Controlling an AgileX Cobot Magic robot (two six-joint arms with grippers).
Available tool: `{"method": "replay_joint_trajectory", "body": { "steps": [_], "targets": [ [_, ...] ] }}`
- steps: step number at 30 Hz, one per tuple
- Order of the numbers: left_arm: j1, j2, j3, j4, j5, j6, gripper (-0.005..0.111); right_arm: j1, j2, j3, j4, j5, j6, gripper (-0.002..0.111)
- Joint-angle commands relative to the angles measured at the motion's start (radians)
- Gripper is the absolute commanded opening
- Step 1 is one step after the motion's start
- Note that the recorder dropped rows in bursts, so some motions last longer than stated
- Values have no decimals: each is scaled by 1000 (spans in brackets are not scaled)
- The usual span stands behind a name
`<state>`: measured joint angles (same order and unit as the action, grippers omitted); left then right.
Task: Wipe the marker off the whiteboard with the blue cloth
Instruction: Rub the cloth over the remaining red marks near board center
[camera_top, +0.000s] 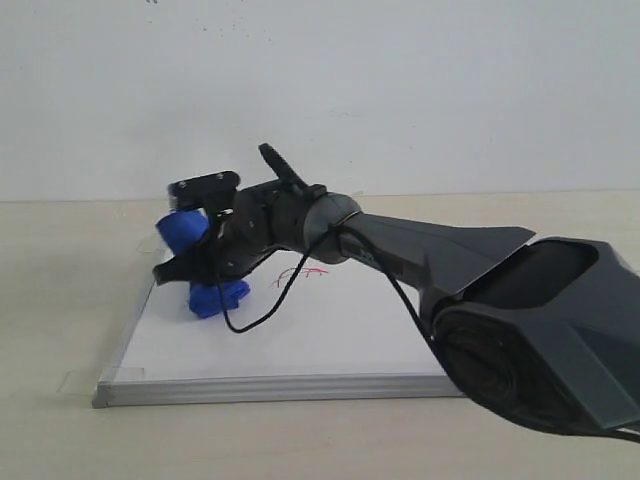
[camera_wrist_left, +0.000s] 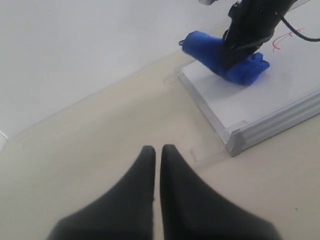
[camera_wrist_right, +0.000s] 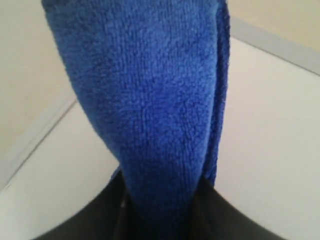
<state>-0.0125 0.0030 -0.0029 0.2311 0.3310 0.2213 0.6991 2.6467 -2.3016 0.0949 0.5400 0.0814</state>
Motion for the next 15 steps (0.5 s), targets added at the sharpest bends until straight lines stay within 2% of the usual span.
{"method": "replay_joint_trajectory", "body": {
  "steps": [1, 5, 11, 15],
  "targets": [
    [2, -3, 3, -2, -3, 5, 4, -49, 8, 6, -56, 50, 196, 0],
    [2, -3, 3, -2, -3, 5, 4, -35, 8, 6, 19, 38, 83, 0],
    [2, -3, 3, -2, -3, 5, 4, 37, 8, 6, 247, 32, -457, 0],
    [2, -3, 3, -2, -3, 5, 4, 84, 8, 6, 252, 55, -646, 0]
  ]
}}
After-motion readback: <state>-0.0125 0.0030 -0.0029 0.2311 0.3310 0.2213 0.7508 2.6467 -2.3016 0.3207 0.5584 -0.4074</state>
